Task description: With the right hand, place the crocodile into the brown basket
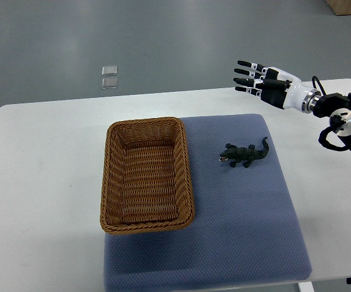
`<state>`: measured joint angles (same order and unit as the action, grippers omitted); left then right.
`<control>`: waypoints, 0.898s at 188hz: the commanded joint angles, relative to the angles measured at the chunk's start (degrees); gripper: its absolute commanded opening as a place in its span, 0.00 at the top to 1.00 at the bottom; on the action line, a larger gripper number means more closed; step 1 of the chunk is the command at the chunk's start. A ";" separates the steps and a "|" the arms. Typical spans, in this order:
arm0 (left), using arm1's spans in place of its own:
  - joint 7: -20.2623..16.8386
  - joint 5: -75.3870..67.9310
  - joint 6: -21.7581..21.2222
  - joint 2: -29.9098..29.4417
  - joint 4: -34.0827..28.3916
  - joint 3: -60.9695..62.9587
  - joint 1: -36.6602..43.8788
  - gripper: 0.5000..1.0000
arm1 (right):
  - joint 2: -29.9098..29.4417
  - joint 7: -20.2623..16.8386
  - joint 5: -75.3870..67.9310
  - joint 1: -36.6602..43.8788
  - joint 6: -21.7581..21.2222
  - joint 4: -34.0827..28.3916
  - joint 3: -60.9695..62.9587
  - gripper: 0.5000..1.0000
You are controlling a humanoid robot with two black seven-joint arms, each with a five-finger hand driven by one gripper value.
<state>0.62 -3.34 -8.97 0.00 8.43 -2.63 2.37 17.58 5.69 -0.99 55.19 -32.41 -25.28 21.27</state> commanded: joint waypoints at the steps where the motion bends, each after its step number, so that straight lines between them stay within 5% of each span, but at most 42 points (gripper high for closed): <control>1: 0.00 0.00 0.00 0.00 -0.08 0.08 0.00 0.00 | 0.00 0.11 1.08 0.01 -0.55 -0.03 0.17 0.14; 35: 0.00 0.00 0.00 0.00 -0.08 0.00 0.00 0.00 | 0.08 3.89 2.13 0.00 -0.55 0.06 -0.09 0.14; 121: 0.00 0.00 0.00 0.00 -0.08 0.00 0.00 0.00 | 0.52 4.33 9.61 0.44 -1.34 -0.03 0.09 0.14; 169: 0.00 0.00 0.00 0.00 -0.08 0.00 0.00 0.00 | 1.23 10.66 26.48 1.85 -1.43 -0.65 0.35 0.14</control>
<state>0.62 -3.34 -8.97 0.00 8.35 -2.64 2.37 18.74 14.02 18.10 56.59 -34.32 -25.70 21.42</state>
